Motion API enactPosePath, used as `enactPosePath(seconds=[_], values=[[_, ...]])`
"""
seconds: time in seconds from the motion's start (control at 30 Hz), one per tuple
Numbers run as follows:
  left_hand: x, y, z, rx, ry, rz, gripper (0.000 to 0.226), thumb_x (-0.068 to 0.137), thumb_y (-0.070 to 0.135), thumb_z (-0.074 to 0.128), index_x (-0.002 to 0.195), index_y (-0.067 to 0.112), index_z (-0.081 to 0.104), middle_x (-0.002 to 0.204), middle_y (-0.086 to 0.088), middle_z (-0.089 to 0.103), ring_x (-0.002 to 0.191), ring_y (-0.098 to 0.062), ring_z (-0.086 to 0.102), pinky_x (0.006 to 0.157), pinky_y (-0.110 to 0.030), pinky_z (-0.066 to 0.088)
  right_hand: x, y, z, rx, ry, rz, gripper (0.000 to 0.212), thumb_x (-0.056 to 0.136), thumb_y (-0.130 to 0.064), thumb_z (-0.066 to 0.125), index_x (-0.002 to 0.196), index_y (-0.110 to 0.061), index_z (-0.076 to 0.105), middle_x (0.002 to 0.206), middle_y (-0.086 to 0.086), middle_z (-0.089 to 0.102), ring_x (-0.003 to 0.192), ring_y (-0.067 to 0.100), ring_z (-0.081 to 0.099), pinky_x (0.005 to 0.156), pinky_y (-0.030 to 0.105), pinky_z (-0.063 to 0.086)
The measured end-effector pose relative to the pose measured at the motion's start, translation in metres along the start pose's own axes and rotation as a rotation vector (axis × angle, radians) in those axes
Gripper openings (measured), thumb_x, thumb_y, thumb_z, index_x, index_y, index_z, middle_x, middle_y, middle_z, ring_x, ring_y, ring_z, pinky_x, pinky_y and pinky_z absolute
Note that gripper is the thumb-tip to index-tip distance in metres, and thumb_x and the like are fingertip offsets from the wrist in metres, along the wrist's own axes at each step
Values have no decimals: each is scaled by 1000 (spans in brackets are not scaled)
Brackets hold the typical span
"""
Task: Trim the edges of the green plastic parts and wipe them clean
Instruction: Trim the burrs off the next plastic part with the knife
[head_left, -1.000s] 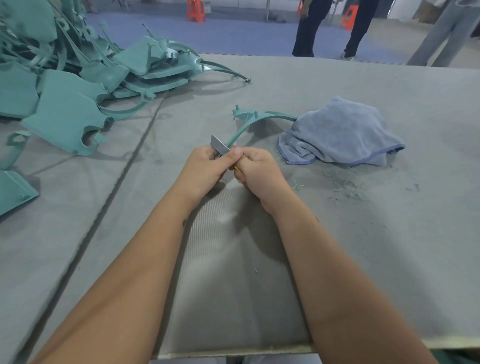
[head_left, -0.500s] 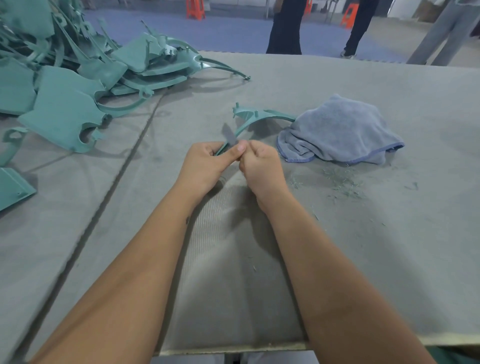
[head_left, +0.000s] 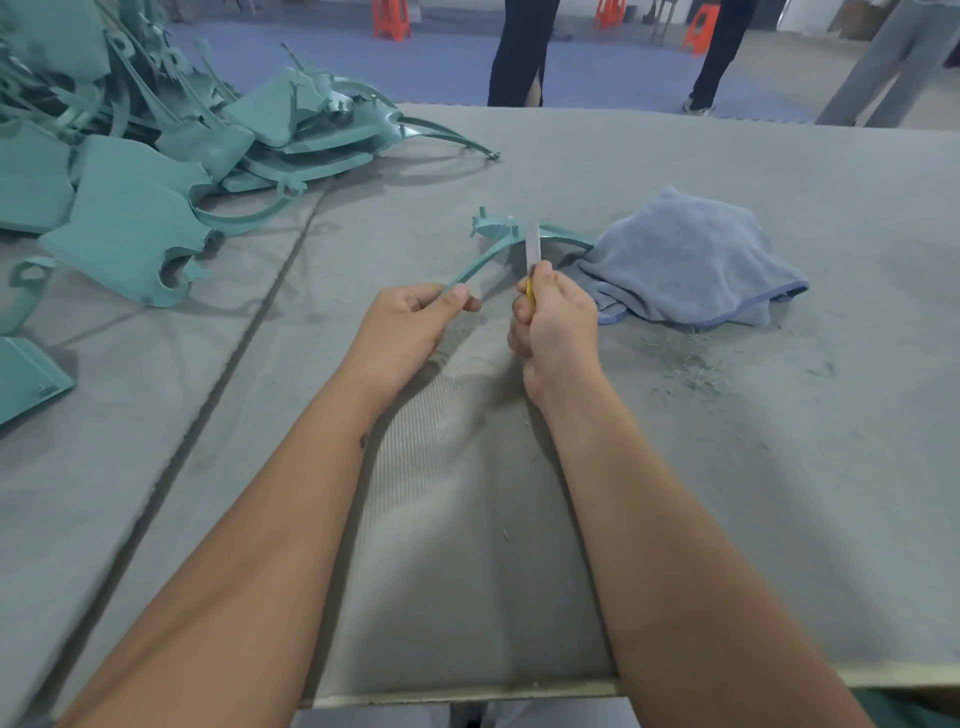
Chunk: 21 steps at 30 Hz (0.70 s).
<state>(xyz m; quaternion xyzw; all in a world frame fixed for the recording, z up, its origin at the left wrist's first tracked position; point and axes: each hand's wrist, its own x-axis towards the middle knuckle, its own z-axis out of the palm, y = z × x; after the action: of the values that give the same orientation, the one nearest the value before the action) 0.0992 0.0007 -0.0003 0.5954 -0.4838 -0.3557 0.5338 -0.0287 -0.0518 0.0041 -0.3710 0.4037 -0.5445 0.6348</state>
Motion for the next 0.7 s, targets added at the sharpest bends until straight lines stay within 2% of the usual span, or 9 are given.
enactPosePath(seconds=[0.07, 0.17, 0.3, 0.37, 0.43, 0.53, 0.63, 0.7], values=[[0, 2, -1, -123, -16, -29, 27, 98, 37, 51, 94, 15, 66, 53, 6, 29, 44, -8, 23, 41, -21, 19, -2, -1, -1, -28, -86, 0, 32, 102, -23, 43, 72, -12, 50, 49, -3, 40, 37, 5, 28, 35, 17, 22], [3, 6, -3, -371, -61, -137, 40, 101, 48, 30, 96, 15, 52, 52, 5, 37, 41, -7, 25, 41, -20, 19, -9, 2, 1, -240, -303, -73, 32, 100, -19, 48, 69, -12, 52, 45, -2, 42, 36, 6, 30, 35, 16, 22], [6, 7, -6, -525, -111, -206, 77, 99, 60, 11, 99, 4, 64, 58, -5, 45, 46, -12, 32, 44, -21, 25, -16, 7, 3, -490, -531, -135, 34, 101, -16, 46, 84, 10, 59, 41, -4, 48, 32, 5, 34, 35, 17, 23], [6, 6, -7, -553, -116, -230, 84, 97, 64, 9, 104, 5, 69, 63, -7, 49, 51, -14, 38, 48, -20, 35, -17, 6, 3, -535, -543, -136, 35, 100, -18, 46, 88, 10, 63, 41, -2, 48, 32, 6, 32, 36, 18, 23], [6, 6, -7, -603, -144, -232, 88, 96, 66, 7, 107, 5, 70, 71, -6, 54, 59, -18, 44, 58, -27, 39, -17, 6, 2, -564, -543, -143, 34, 100, -18, 47, 80, 5, 61, 42, 0, 45, 32, 5, 31, 36, 19, 25], [5, 6, -8, -685, -164, -233, 96, 94, 68, 6, 97, 3, 76, 78, -8, 60, 70, -24, 47, 69, -35, 40, -18, 7, 4, -575, -553, -140, 33, 100, -16, 47, 69, -6, 55, 40, -4, 41, 33, 3, 31, 36, 16, 26], [4, 7, -8, -724, -157, -232, 99, 94, 69, 5, 90, 3, 78, 74, -9, 63, 67, -22, 53, 67, -32, 45, -17, 8, 5, -574, -537, -131, 34, 99, -12, 46, 69, 0, 53, 38, -9, 38, 34, 2, 29, 37, 12, 25], [4, 7, -8, -737, -144, -236, 99, 94, 69, 4, 94, 0, 75, 75, -11, 62, 64, -22, 52, 64, -30, 44, -16, 8, 6, -588, -497, -142, 32, 99, -12, 48, 73, 6, 55, 42, -3, 38, 34, 2, 29, 38, 11, 25]])
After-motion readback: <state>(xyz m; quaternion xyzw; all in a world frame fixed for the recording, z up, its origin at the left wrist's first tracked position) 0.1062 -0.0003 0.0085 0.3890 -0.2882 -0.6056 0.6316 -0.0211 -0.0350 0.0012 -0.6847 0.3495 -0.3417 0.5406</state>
